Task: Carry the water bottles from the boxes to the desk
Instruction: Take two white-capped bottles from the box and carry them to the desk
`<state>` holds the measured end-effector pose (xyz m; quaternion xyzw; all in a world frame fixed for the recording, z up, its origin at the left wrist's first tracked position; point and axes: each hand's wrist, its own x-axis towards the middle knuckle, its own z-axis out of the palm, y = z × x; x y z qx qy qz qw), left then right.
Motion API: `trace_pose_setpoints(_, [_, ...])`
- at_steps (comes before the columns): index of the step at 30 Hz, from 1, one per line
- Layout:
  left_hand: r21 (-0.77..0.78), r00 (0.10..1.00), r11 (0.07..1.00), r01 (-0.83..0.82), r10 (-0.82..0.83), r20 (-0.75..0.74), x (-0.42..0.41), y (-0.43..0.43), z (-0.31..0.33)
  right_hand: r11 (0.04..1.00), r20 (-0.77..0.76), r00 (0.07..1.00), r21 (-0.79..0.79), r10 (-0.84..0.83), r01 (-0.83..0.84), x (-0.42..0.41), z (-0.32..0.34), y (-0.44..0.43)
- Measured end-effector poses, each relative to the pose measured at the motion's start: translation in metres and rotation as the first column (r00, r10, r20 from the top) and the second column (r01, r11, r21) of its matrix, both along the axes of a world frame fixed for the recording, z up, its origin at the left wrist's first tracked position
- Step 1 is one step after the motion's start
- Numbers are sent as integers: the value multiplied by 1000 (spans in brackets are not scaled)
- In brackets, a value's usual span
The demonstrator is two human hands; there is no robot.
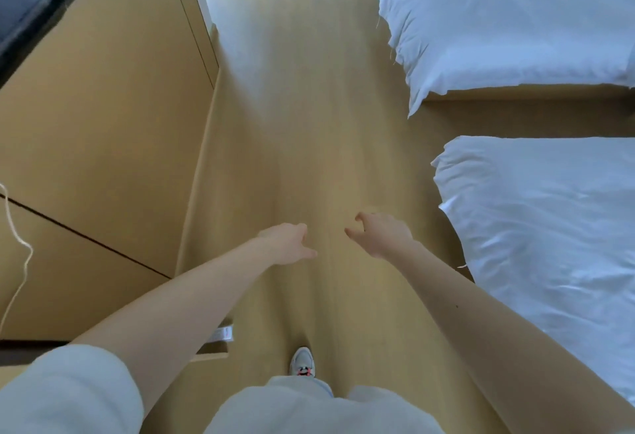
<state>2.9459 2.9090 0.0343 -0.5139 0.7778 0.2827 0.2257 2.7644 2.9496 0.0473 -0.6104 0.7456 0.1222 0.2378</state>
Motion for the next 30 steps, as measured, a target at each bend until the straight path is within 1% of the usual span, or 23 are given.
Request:
trace_pose_setpoints(9, [11,997,997,74,-74,19,-18,-92,-1,1000,-44,999,6,-24,24,-15,-4,-78])
trace_pose_setpoints(13, [4,997,998,70,-70,22,-34,-126,-6,999,-85,995,27,44,-42,-31,-13,-116])
trace_pose_setpoints(16, [-14,999,999,39,-39,33,-49,-159,-7,995,-113,988,12,101,-100,-49,-16,-158])
trace_pose_setpoints(20, [-17,999,1000,3,-2,47,-75,-209,1,992,-76,989,-2,126,-126,-79,-15,-216])
trace_pose_setpoints(25, [-50,1000,999,-7,8,19,-124,-274,14,994,-16,994,1,107,-107,-128,-13,-282])
trace_pose_setpoints(30, [-44,995,999,19,-14,99,-176,-329,17,996,46,994,-1,94,-94,-171,-13,-338])
